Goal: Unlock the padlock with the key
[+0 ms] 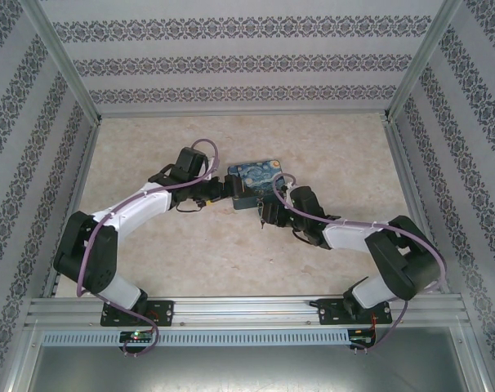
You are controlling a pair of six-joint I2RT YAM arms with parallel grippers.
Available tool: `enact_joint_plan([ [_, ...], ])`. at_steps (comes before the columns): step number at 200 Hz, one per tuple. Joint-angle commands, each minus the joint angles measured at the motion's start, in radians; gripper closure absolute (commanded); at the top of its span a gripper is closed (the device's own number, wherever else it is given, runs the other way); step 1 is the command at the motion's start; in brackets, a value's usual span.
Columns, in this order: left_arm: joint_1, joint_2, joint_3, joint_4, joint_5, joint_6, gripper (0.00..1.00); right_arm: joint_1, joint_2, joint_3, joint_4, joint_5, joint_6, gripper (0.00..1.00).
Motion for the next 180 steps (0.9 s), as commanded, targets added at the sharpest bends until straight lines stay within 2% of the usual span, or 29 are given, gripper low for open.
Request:
enact_joint_plan([
  [1,0.009,0.002,0.047,-0.050,-0.063,0.062,0.00,-0.008,0.046,0.012,0.049,-0.021,-0.032,0.52],
  [104,0.024,0.041,0.064,-0.041,-0.021,0.055,0.00,-0.008,0.162,0.074,0.063,-0.027,-0.050,0.54],
  [180,0.046,0.052,0.067,-0.016,0.012,0.041,0.00,-0.003,0.186,0.071,0.078,-0.021,-0.037,0.70],
])
